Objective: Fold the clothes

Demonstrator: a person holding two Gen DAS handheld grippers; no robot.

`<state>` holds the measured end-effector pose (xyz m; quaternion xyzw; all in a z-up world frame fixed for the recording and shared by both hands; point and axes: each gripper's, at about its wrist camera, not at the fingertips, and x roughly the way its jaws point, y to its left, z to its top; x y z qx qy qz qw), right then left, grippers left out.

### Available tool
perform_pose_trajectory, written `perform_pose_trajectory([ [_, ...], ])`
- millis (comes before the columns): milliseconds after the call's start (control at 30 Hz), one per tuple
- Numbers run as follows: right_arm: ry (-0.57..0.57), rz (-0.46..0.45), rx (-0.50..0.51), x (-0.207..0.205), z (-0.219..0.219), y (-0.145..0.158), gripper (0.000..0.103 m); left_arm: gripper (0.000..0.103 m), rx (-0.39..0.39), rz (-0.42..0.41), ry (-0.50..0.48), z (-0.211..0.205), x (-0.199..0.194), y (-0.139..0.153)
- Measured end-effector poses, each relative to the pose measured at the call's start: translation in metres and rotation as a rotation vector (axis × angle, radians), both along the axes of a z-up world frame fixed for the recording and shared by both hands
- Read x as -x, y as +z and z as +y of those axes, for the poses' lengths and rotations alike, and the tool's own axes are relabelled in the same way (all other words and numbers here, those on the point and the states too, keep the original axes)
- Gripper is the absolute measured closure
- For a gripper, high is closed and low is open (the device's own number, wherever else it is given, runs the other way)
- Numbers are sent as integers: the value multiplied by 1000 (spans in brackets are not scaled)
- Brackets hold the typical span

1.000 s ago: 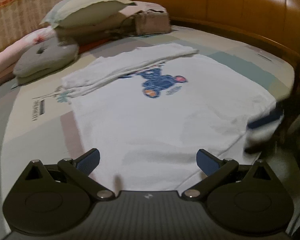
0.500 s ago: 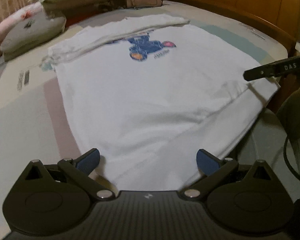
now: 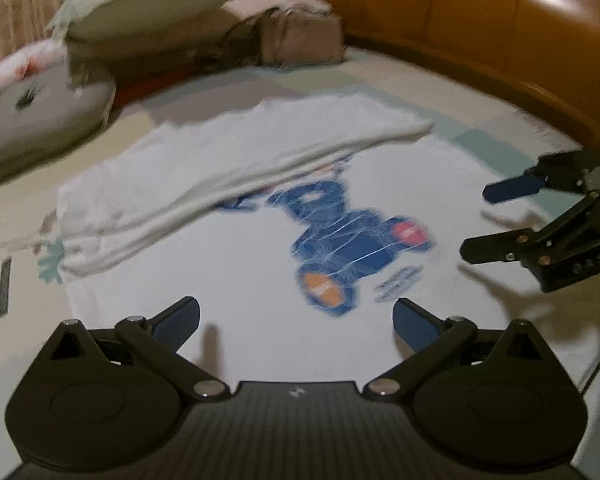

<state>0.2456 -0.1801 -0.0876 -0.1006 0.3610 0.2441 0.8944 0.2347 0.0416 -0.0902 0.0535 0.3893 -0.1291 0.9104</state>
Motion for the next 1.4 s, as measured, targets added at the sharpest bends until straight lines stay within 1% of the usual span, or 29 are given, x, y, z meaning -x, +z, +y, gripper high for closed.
perform_pose_trajectory([
  [67, 37, 25, 37, -8, 6, -12, 16, 1, 4, 5, 23, 9, 2, -9],
  [100, 47, 35, 46, -10, 5, -18, 14, 1, 6, 8, 35, 14, 3, -14],
  [133, 44, 38, 38, -8, -2, -21, 4, 1, 5, 5, 38, 19, 7, -14],
  [167, 33, 47, 29, -4, -12, -23, 0, 1, 5, 2, 41, 23, 11, -14],
  [267, 10, 71, -8, 7, -43, -24, 0, 1, 1, -3, 45, 34, 20, -13],
  [367, -13, 90, 24, 20, -63, -17, 0, 1, -18, 18, 63, 35, 22, -7],
  [467, -16, 76, 47, 36, -67, -6, 0, 1, -35, -8, 32, 24, 37, 6],
  [533, 22, 63, 74, 48, -61, -5, 0, 1, -43, -37, -27, 10, 54, 14],
  [633, 78, 43, 114, 65, -51, -3, 0, 1, -74, -62, -124, -13, 82, 15],
  [700, 116, 30, 140, 76, -44, -2, 0, 1, -97, -57, -134, -22, 97, 7],
  [767, 129, 39, 187, 84, -38, -11, 0, 1, -104, -1, -110, -24, 104, -3],
  [800, 120, 38, 188, 87, -39, -13, 0, 1, -99, 16, -86, -24, 109, -8],
  [867, 93, 52, 169, 93, -44, -11, 0, 1, -57, 25, -42, -18, 120, -7],
  [933, 87, 22, 182, 104, -47, -5, 0, 1, -60, 22, -26, -16, 130, -2],
  [967, 103, 3, 194, 111, -47, -2, 0, 1, -63, 27, -30, -17, 134, 1],
  [1033, 143, -40, 229, 125, -43, 4, 0, 1, -97, 31, -62, -24, 145, 5],
  [1133, 236, -113, 302, 148, -28, 7, 0, 1, -186, -17, -137, -41, 166, 8],
  [1200, 306, -151, 351, 163, -15, 6, 0, 1, -221, -38, -181, -53, 174, 8],
  [1300, 399, -173, 414, 178, 6, -7, 0, 1, -248, -69, -209, -65, 181, 9],
  [1400, 473, -176, 450, 189, 25, -19, 0, 1, -268, -78, -207, -73, 184, 11],
])
